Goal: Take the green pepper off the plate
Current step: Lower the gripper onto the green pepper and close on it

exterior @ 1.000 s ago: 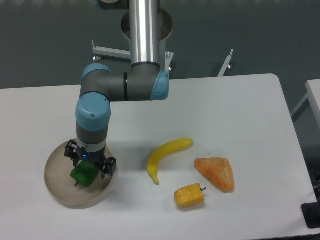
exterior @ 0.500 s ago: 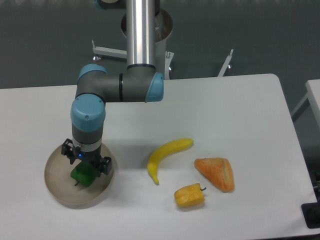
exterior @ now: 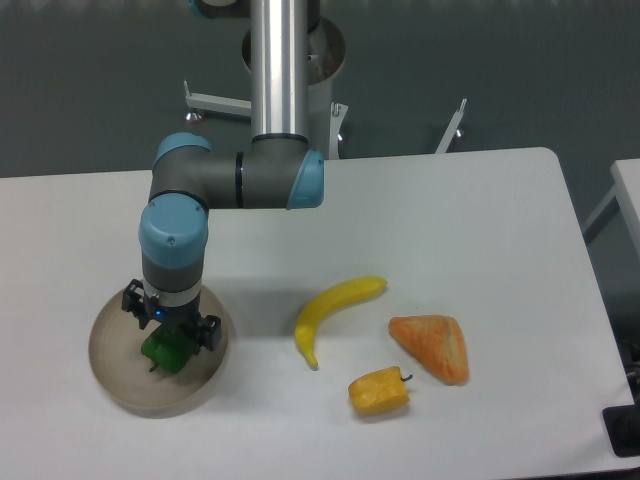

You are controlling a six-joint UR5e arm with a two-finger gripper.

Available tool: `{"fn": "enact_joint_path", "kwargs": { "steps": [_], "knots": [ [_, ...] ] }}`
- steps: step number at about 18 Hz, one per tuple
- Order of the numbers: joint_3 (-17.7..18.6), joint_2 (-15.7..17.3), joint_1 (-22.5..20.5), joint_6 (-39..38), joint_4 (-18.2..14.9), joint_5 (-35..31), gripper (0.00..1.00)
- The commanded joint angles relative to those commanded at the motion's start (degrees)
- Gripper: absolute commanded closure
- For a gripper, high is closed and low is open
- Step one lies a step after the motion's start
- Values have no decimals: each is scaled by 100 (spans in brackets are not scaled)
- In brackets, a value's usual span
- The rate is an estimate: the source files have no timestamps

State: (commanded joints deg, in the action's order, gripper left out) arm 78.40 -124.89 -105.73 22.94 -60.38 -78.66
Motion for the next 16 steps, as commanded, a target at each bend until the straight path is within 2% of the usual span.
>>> {"fn": "enact_joint_path", "kwargs": {
  "steps": [1,2,3,4,5,8,12,16],
  "knots": [
    [-9,0,0,9,0,-9,3],
    [-9,0,0,9,0,-9,13],
    [-9,9,0,9,-9,0,33],
    [-9,17,0,26,-9,0,47],
    [-9,18,0,61,-9,0,56],
    [0,53,0,141,-17,0,63],
    [-70,140,-35,438,-79,-9,64],
    [-53,483,-342,1150,-158,-307,64]
  ]
}}
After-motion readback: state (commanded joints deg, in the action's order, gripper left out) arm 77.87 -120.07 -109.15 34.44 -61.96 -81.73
